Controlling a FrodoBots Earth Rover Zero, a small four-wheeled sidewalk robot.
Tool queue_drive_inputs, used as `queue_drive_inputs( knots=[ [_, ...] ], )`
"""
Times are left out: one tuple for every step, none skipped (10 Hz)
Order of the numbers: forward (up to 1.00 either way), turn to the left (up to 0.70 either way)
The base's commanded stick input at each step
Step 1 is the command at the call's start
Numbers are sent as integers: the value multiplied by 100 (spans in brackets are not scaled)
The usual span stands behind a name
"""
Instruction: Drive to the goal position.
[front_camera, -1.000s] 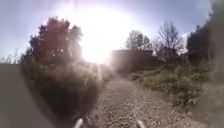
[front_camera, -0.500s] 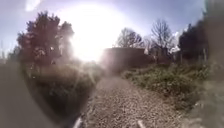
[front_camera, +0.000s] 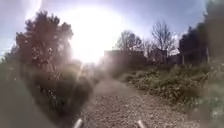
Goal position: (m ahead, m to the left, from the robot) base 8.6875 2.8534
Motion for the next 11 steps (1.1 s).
queue_drive_inputs(
  knots=[
    [50,0],
    [50,0],
    [50,0],
    [50,0],
    [50,0],
    [50,0],
    [50,0],
    [50,0],
    [50,0],
    [50,-15],
    [50,-34]
  ],
)
